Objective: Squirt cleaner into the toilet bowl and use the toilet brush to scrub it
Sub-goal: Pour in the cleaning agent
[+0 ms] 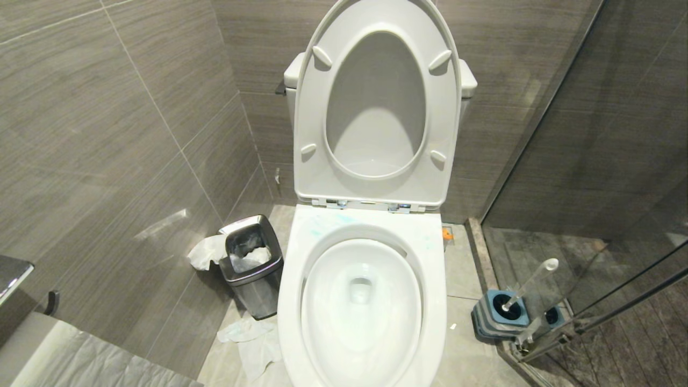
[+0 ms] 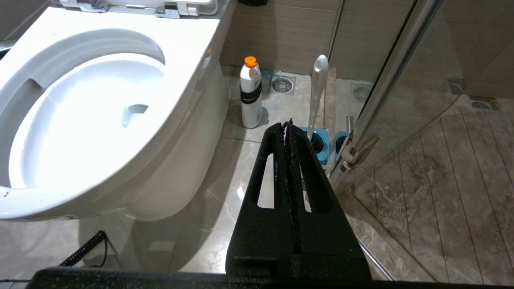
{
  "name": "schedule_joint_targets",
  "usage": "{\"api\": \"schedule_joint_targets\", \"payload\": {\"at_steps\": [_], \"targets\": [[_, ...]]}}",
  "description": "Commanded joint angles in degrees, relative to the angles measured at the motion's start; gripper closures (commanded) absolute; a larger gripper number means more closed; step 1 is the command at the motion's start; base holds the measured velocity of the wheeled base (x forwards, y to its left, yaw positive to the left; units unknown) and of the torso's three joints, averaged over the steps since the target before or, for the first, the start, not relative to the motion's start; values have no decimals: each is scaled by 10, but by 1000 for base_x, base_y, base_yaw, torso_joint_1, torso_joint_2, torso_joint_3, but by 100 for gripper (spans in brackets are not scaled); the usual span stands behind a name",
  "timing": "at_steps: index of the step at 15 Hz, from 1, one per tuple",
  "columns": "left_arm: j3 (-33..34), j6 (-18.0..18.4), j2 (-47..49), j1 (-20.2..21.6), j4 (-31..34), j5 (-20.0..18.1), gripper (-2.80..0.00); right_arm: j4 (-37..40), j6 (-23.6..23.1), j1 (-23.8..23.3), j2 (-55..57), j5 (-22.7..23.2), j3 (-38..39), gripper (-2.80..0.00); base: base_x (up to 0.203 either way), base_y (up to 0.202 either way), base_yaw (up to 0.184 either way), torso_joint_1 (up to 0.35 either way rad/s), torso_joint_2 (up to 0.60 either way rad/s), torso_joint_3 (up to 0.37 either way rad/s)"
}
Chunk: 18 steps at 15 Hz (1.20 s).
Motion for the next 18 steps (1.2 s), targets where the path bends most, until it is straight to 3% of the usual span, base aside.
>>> {"api": "schedule_joint_targets", "payload": {"at_steps": [1,7,11,16,18], "targets": [[1,0,0,0,0,-1,0,1,-7,0,0,4,0,0,0,0,0,0,0,0],[1,0,0,0,0,-1,0,44,-17,0,8,10,-18,0,0,0,0,0,0,0],[1,0,0,0,0,-1,0,176,-14,0,4,10,-68,0,0,0,0,0,0,0],[1,0,0,0,0,0,0,174,0,0,0,6,-67,0,0,0,0,0,0,0],[1,0,0,0,0,0,0,134,0,0,0,4,-52,0,0,0,0,0,0,0]]}}
